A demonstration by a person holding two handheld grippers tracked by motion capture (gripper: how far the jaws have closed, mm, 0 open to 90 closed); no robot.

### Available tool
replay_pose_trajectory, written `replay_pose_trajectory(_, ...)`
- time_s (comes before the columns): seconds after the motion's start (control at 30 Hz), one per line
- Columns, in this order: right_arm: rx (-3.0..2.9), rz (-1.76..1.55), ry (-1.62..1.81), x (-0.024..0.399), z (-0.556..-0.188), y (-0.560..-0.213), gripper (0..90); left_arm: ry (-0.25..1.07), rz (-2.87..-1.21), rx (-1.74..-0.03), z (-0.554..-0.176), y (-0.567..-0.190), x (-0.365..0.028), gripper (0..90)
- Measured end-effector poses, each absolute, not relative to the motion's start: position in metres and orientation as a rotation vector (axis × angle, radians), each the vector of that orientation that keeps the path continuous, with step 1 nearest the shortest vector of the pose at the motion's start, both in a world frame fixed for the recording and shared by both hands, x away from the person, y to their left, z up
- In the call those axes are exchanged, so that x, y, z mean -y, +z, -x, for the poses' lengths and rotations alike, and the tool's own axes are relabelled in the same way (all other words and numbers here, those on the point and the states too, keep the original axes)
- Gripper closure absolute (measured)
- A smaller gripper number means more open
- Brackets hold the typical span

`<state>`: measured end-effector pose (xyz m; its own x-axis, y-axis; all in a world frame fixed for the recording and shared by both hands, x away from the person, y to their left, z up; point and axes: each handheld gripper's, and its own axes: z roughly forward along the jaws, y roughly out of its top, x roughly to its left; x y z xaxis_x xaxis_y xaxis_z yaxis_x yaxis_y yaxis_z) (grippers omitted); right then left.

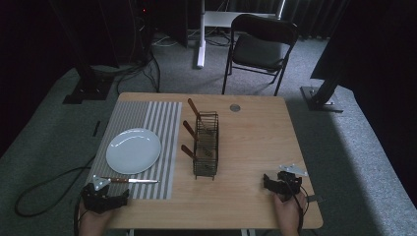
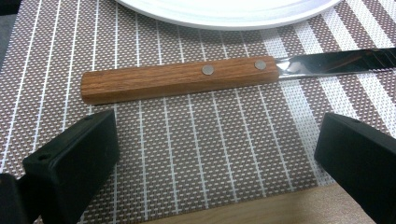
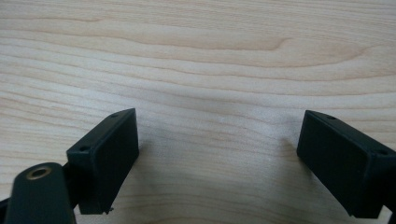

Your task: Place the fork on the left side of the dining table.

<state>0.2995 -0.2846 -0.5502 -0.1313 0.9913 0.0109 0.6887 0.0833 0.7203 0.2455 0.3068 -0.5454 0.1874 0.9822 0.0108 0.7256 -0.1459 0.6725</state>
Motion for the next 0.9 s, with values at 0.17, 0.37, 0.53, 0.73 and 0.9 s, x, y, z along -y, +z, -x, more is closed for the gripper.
replay_pose_trajectory(0.17,-1.877,-1.651,0.809,0.2846,-0.2995,-0.5503,12.4,0.628,-1.935,-1.595,-0.2456,-0.5453,-0.3069,0.0)
replay_pose_trajectory(0.37,-1.876,-1.651,0.808,0.2847,-0.2995,-0.5502,12.5,0.628,-1.935,-1.594,-0.2455,-0.5454,-0.3069,0.0)
replay_pose_trajectory(0.53,-1.876,-1.652,0.809,0.2846,-0.2995,-0.5502,12.5,0.63,-1.933,-1.588,-0.245,-0.5458,-0.3071,0.0)
replay_pose_trajectory(0.73,-1.876,-1.653,0.809,0.2846,-0.2995,-0.5503,12.5,0.623,-1.932,-1.623,-0.2441,-0.5437,-0.3045,0.3)
replay_pose_trajectory(0.9,-1.876,-1.653,0.808,0.2847,-0.3002,-0.5502,12.6,0.588,-1.939,-1.611,-0.2399,-0.5406,-0.3009,2.6)
